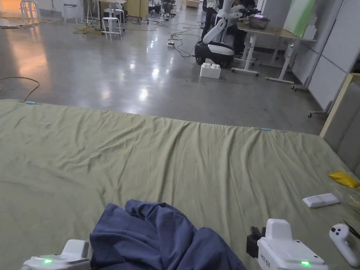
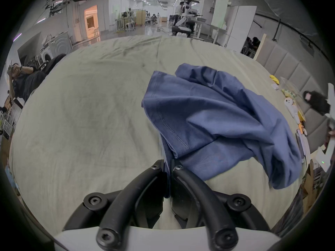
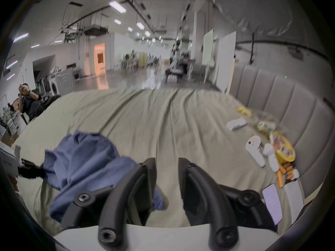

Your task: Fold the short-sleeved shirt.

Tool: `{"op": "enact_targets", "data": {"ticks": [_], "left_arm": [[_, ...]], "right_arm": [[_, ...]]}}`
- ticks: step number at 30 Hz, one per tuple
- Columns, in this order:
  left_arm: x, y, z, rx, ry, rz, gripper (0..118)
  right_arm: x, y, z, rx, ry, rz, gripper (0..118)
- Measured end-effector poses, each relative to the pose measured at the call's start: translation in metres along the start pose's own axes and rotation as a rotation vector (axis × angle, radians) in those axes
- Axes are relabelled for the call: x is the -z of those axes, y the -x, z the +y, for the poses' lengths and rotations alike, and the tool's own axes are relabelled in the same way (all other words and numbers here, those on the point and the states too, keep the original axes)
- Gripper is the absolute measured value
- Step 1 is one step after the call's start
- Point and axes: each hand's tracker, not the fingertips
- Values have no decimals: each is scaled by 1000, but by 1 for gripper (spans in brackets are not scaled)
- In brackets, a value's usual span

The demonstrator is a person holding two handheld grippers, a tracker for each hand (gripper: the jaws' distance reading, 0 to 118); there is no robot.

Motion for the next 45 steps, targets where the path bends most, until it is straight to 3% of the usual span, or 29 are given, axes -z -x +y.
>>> {"op": "enact_targets", "data": {"ticks": [4, 8, 14, 16, 19, 21, 22, 24, 28, 35, 45], "left_arm": [[-15, 3, -2, -15, -42, -12, 7], [-27, 2, -2, 8, -58, 1, 7], [-22, 3, -9, 22, -37, -1, 7], [-21, 1, -11, 40, -30, 1, 7], [-23, -2, -13, 32, -30, 0, 7], [-23, -2, -14, 23, -39, 4, 7], [-24, -2, -14, 18, -42, 4, 7], [-28, -2, -12, 6, -55, 1, 7], [-42, 0, 0, 6, -92, -25, 7], [-90, 11, 49, 2, -231, -42, 7], [-168, 47, 138, 9, -421, -2, 7]], "right_arm": [[38, -2, -25, -100, 191, 66, 60], [66, 5, -50, -161, 292, 70, 60], [83, 15, -65, -150, 299, 85, 59], [84, 19, -65, -187, 297, 88, 54], [84, 21, -65, -148, 312, 101, 37], [82, 27, -66, -166, 305, 126, 7], [80, 30, -67, -199, 287, 147, 6], [75, 37, -66, -241, 284, 96, 5], [54, 30, -44, -147, 212, 58, 4], [-3, -4, 34, -148, 41, -4, 4], [-83, -49, 135, -74, -160, -55, 4]]}}
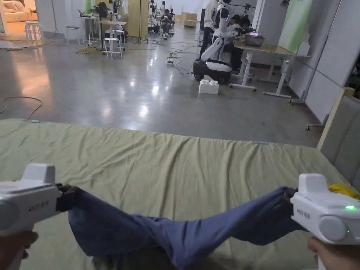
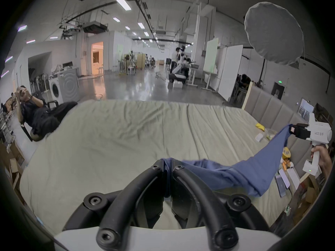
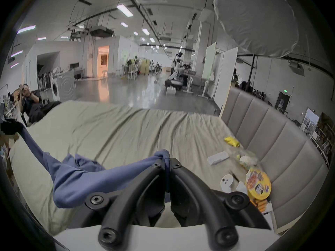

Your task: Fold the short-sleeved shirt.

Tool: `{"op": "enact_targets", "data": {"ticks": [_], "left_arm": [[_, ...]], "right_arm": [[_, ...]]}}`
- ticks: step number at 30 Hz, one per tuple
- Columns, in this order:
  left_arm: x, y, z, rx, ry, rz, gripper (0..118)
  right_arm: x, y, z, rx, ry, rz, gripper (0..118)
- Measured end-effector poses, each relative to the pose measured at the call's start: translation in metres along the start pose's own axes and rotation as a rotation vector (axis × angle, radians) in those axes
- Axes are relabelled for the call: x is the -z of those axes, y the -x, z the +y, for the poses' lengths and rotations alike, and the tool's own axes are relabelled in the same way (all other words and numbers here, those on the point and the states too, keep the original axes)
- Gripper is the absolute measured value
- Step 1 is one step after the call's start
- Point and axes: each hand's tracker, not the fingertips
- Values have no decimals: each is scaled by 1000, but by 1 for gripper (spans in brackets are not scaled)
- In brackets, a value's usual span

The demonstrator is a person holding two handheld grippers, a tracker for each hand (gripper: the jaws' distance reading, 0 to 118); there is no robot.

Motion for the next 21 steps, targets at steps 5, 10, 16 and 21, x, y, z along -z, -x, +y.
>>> {"op": "enact_targets", "data": {"ticks": [5, 10, 16, 21], "left_arm": [[-17, 12, 54, -26, -76, 15, 7], [-34, 22, 103, -57, -155, 35, 7], [-44, 25, 140, -78, -194, 45, 7], [-37, 21, 160, -50, -209, 55, 7]], "right_arm": [[-20, -12, 49, 33, -109, -16, 4], [-35, -24, 98, 81, -182, -20, 4], [-40, -33, 140, 79, -194, -58, 4], [-46, -19, 166, -1, -247, -61, 4]]}}
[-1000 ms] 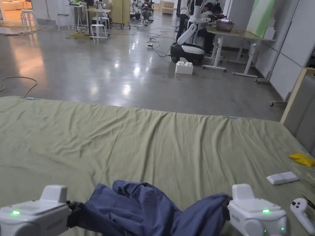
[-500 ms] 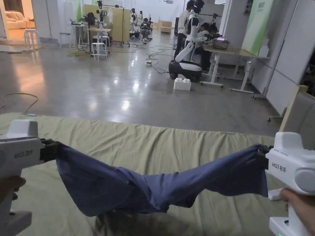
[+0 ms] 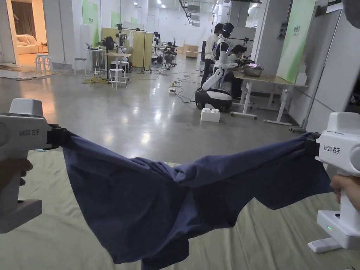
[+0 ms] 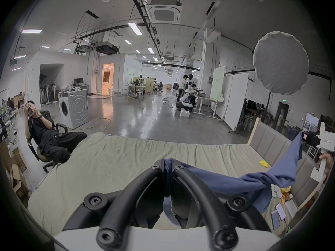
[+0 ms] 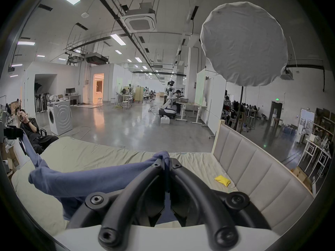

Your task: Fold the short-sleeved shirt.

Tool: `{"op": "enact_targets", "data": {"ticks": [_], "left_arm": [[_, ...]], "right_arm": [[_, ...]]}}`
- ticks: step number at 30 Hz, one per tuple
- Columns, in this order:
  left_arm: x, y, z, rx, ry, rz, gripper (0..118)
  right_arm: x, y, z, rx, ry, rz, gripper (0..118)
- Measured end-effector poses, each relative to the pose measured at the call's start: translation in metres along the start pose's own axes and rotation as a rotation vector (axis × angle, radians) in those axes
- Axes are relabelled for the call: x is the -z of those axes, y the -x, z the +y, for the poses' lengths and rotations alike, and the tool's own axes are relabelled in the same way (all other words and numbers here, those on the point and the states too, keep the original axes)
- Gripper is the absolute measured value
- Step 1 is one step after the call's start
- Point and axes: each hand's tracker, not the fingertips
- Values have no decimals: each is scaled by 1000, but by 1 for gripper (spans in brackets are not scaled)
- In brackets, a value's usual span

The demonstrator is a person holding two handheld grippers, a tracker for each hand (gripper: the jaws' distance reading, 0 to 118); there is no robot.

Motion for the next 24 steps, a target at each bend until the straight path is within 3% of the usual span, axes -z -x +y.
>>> {"op": "enact_targets", "data": {"ticks": [2, 12, 15, 18, 19, 22, 24], "left_arm": [[5, -2, 8, -4, 0, -2, 7], [35, 8, 39, -39, 7, 48, 7], [50, 5, 47, -19, 15, 42, 7], [67, -3, 53, 9, 24, 71, 7], [73, -3, 57, 16, 26, 83, 7], [88, -2, 69, 15, 18, 89, 7], [96, -3, 80, 22, 15, 102, 7]], "right_arm": [[5, 2, 6, 30, 20, -2, 4], [40, -14, 33, 19, 74, -69, 4], [53, -17, 39, 46, 67, -47, 4], [42, -14, 36, -25, 46, -51, 4], [68, -14, 35, 7, 130, -40, 4], [83, -28, 43, 15, 121, -40, 4], [118, -9, 57, -13, 59, -20, 4]]}}
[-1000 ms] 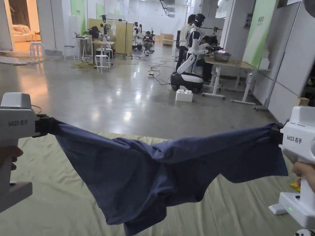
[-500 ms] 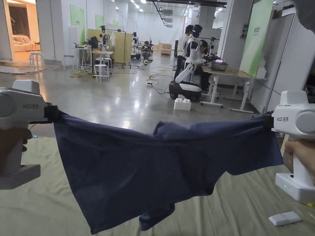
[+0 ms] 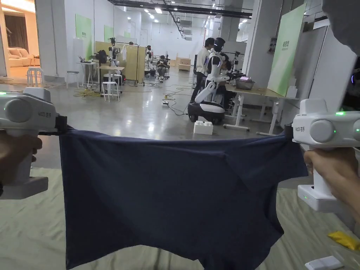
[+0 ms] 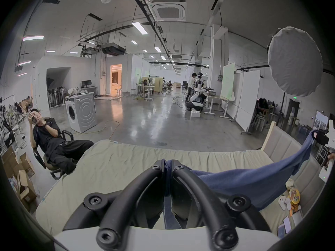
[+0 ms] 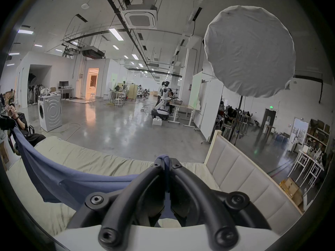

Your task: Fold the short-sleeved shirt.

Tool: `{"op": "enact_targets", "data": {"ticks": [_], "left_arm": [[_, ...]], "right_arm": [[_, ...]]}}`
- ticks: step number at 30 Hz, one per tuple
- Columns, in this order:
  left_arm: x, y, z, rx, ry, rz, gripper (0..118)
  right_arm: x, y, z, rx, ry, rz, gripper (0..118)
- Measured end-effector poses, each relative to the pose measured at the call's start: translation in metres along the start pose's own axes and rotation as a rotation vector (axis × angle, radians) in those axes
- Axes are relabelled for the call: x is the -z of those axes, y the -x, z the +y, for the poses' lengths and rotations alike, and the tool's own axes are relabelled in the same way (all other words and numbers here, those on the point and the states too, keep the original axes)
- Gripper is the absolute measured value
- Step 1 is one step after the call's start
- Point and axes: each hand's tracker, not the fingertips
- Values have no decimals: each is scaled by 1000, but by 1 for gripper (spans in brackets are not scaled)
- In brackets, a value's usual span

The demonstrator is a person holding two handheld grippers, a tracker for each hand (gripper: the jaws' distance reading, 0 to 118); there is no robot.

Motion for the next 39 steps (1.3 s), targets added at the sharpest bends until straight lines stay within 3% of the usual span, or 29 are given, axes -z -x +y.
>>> {"op": "enact_targets", "data": {"ticks": [4, 6, 11, 21, 23, 39], "left_arm": [[4, -4, 21, 30, -36, 11, 7], [4, -5, 30, 32, -52, 15, 7], [-2, -9, 24, 51, -77, 13, 7], [-30, -6, -107, 68, 1, -44, 7], [-46, -2, -134, 68, 9, -56, 7], [-185, 21, -269, -3, 130, -122, 7]], "right_arm": [[5, -4, 25, -54, -64, -66, 4], [17, -11, 36, -28, -80, -69, 4], [-19, 4, 27, -61, -139, -85, 4], [-55, 9, -93, -78, -55, -69, 4], [-63, 3, -118, -51, -17, -56, 4], [-219, 25, -243, -97, 120, 18, 4]]}}
